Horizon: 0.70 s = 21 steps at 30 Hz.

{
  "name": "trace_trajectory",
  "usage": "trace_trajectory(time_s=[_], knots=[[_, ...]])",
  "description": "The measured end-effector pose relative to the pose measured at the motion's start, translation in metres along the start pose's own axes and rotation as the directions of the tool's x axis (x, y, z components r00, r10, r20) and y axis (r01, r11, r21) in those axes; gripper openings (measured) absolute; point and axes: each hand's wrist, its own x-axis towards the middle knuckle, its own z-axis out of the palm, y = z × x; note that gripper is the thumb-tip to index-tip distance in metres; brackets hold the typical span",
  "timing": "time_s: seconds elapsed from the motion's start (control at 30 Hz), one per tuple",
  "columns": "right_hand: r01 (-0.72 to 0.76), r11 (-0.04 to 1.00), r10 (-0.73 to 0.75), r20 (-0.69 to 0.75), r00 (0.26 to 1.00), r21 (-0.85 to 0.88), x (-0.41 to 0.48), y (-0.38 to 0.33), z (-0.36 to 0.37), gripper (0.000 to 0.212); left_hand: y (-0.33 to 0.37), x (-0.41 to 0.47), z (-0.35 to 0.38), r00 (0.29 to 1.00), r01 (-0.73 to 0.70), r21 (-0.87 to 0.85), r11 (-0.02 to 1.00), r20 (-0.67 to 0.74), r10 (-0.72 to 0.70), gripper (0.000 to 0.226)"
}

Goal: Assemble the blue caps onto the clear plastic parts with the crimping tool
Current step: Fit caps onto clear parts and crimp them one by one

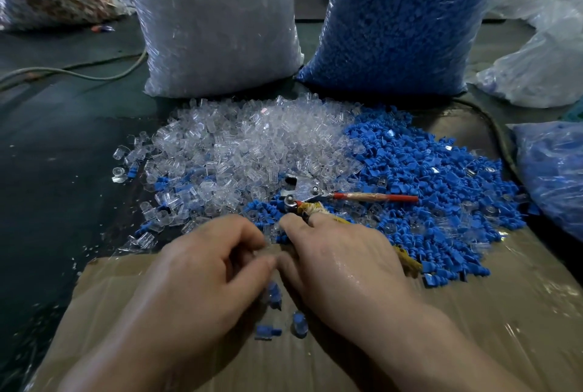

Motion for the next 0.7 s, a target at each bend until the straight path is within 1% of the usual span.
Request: trace_trajectory(time_s=[0.07, 0.1, 0.17, 0.2, 0.23, 0.3, 0.4, 0.47, 0.57, 0.7], knots=[[-0.01, 1.0, 0.01, 0.005, 1.0, 0.02, 0.0, 0.0, -0.001, 0.028, -0.005, 0.002, 0.0, 0.991, 0.09, 0.054, 0.994, -0.109, -0.083, 0.025], [-0.015, 1.0, 0.015, 0.009, 1.0, 0.025, 0.0, 0.0, -0.001, 0.028, -0.006, 0.003, 0.001, 0.987, 0.124, 0.099, 0.987, -0.119, -0.112, 0.032], [-0.018, 1.0, 0.017, 0.02, 1.0, 0.017, 0.002, 0.0, -0.001, 0.026, -0.005, 0.004, 0.005, 0.99, 0.134, 0.25, 0.959, -0.07, -0.12, 0.048], [-0.015, 1.0, 0.015, 0.029, 0.999, 0.008, 0.003, 0.0, -0.001, 0.022, -0.003, 0.004, 0.008, 0.992, 0.123, 0.304, 0.945, -0.04, -0.116, 0.052], [-0.007, 1.0, 0.007, 0.04, 0.999, 0.001, 0.003, -0.001, -0.001, 0.017, -0.001, 0.004, 0.01, 0.993, 0.117, 0.321, 0.94, -0.02, -0.117, 0.052], [0.003, 1.0, -0.002, 0.069, 0.998, -0.009, 0.004, -0.003, -0.002, 0.01, 0.0, 0.005, 0.011, 0.994, 0.107, 0.298, 0.948, -0.009, -0.11, 0.044], [0.0, 1.0, 0.001, 0.077, 0.997, -0.008, 0.006, -0.002, -0.004, 0.024, 0.0, 0.006, 0.011, 0.998, 0.059, 0.269, 0.961, -0.01, -0.058, 0.024], [-0.001, 1.0, 0.001, 0.077, 0.997, -0.009, 0.006, -0.001, -0.004, 0.027, 0.0, 0.006, 0.012, 0.999, 0.052, 0.246, 0.968, -0.029, -0.046, 0.017], [-0.022, 1.0, 0.023, 0.082, 0.996, -0.019, 0.007, -0.001, -0.003, 0.024, -0.006, 0.006, 0.015, 0.996, 0.065, 0.174, 0.983, -0.079, -0.052, 0.012], [-0.026, 0.999, 0.03, 0.085, 0.996, -0.047, 0.007, -0.002, 0.0, 0.027, -0.013, 0.005, 0.018, 0.984, 0.086, 0.045, 0.995, -0.16, -0.078, 0.018]])
